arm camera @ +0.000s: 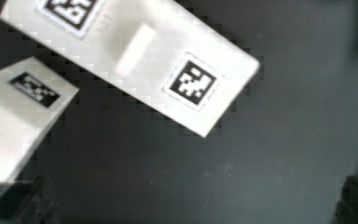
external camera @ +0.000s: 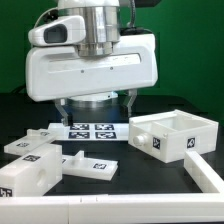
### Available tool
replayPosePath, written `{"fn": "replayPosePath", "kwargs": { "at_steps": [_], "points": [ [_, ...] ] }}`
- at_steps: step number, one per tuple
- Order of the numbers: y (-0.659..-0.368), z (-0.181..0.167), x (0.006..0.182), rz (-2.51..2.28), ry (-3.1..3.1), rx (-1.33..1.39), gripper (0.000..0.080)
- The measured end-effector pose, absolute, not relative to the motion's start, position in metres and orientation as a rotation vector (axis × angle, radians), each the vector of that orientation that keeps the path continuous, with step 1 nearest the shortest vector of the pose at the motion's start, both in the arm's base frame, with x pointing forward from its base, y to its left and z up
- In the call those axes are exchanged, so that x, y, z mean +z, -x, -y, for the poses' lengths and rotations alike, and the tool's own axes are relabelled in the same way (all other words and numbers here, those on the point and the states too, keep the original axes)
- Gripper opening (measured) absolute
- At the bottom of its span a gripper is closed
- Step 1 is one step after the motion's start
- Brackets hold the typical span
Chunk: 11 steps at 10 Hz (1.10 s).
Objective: Assemble cabinet
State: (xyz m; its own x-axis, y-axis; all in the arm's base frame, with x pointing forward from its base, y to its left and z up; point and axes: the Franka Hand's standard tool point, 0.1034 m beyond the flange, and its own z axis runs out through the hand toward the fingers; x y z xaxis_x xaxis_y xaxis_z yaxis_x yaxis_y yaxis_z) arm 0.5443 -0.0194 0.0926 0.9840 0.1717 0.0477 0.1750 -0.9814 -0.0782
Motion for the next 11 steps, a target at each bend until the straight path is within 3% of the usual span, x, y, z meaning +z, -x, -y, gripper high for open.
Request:
{"fn": "replayPosePath", "kwargs": {
  "at_steps": [5,9,11],
  "points": [
    [-0.536,0.026,0.077,-0.539,3.007,-0.005,0.0797],
    [-0.539,0.030,0.070,-0.644,2.978,-0.034,0.0797],
    [-0.526,0.048,0.034,-0.721,2.953,-0.069,0.0797]
  ]
}}
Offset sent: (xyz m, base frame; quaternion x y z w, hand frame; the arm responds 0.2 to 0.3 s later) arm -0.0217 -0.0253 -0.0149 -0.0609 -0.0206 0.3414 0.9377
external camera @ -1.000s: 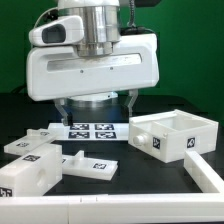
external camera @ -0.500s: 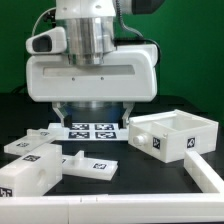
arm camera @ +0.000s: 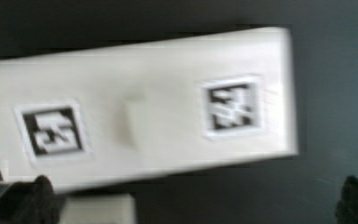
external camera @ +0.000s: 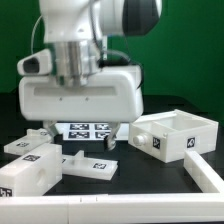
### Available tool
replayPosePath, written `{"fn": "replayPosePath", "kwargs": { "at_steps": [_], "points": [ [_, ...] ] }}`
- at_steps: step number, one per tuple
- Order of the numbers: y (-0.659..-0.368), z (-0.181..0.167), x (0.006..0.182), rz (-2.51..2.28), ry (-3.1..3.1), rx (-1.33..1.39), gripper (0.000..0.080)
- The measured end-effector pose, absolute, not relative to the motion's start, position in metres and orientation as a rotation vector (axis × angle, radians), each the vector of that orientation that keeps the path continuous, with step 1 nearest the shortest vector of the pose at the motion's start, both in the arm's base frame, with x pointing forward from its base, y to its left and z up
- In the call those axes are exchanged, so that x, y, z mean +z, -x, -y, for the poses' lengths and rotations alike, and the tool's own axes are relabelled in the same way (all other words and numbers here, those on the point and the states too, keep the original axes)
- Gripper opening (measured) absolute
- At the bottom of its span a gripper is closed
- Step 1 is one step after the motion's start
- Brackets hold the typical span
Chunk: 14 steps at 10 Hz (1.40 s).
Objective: Assemble cabinet
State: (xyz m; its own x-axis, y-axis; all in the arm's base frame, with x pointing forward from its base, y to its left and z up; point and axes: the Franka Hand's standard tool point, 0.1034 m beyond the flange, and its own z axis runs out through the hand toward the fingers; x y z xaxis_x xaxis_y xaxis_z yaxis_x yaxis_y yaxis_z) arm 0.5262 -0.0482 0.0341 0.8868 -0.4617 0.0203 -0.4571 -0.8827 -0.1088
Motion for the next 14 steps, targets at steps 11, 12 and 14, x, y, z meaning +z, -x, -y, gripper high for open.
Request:
{"fn": "replayPosePath", "kwargs": {
  "at_steps": [11,12,14],
  "points": [
    [-0.523,0.043,0.014,-0.695,2.963,-0.064,0.0100],
    [-0.520,0.045,0.014,-0.674,2.972,-0.075,0.0064],
    [-0.505,0.066,0.014,-0.541,3.016,-0.087,0.0064]
  ]
}}
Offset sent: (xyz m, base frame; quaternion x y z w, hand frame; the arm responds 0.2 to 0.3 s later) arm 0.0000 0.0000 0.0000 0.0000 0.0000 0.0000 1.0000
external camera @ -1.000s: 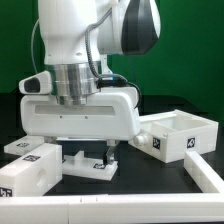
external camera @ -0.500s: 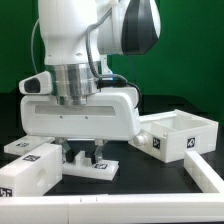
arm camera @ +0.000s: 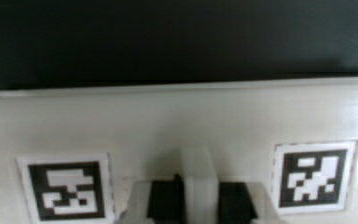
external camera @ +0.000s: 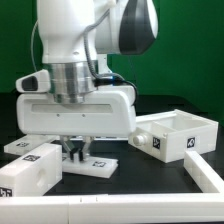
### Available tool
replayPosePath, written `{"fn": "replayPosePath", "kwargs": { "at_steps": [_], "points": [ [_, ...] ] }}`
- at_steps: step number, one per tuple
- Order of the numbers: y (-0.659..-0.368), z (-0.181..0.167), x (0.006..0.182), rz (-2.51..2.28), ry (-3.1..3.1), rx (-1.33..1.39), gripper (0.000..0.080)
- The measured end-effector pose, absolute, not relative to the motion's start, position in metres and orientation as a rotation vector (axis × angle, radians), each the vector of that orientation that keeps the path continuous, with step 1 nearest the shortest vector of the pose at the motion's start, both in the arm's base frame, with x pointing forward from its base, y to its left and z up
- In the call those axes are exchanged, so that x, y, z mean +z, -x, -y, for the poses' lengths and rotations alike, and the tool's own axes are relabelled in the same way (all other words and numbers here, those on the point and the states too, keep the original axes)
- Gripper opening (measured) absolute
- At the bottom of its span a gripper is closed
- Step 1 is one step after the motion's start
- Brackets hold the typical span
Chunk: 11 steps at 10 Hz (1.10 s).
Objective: Assemble cabinet
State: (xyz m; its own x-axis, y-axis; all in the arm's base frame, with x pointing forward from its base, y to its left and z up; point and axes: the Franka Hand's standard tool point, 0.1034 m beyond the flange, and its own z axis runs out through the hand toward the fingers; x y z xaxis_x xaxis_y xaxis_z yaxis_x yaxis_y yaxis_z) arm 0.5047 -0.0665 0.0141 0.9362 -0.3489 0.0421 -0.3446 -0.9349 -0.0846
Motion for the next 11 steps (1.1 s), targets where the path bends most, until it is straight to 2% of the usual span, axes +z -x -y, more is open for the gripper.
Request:
{"fn": "replayPosePath", "kwargs": {
  "at_steps": [7,11],
  "points": [
    [-0.505,0.136,0.014,-0.249,3.104,-0.198,0.0064],
    [-0.504,0.136,0.014,-0.249,3.104,-0.197,0.0064]
  ]
}}
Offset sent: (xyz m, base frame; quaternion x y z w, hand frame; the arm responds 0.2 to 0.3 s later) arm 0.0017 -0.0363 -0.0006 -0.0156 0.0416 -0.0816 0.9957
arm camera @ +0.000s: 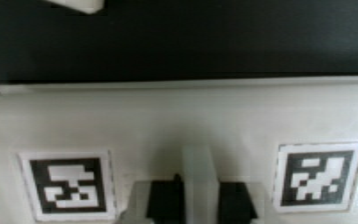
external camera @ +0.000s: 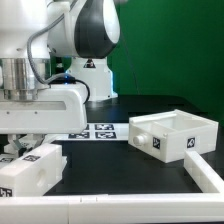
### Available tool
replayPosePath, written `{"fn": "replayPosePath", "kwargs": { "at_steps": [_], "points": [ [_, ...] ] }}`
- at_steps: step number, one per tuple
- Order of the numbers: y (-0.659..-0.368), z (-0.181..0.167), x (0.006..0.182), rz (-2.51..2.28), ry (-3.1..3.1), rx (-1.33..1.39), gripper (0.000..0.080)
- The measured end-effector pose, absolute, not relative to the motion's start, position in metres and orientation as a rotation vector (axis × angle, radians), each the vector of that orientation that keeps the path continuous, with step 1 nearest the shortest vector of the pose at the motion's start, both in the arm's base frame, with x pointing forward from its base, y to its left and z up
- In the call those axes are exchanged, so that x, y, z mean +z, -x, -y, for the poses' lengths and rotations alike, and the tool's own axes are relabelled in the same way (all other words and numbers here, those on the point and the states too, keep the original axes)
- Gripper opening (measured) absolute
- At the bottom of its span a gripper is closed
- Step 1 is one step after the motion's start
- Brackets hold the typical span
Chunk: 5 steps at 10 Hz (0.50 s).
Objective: Assemble cabinet
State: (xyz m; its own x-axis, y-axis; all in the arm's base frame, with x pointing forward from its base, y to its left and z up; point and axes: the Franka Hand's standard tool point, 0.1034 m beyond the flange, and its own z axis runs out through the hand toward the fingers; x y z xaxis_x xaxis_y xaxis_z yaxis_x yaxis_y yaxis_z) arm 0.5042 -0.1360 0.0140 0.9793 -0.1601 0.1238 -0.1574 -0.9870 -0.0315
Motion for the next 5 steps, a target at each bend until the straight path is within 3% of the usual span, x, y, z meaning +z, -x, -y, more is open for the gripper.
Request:
{"fn": "replayPosePath", "kwargs": {
  "at_steps": [1,3,4,5],
  "points": [
    [-0.504,0.135,0.015,-0.242,3.101,-0.188,0.0253],
    [-0.511,0.119,0.041,-0.198,3.086,-0.186,0.0528],
    [-0.518,0.097,0.058,-0.189,3.080,-0.207,0.0528],
    [-0.525,0.068,0.074,-0.149,3.077,-0.236,0.0708]
  ]
}}
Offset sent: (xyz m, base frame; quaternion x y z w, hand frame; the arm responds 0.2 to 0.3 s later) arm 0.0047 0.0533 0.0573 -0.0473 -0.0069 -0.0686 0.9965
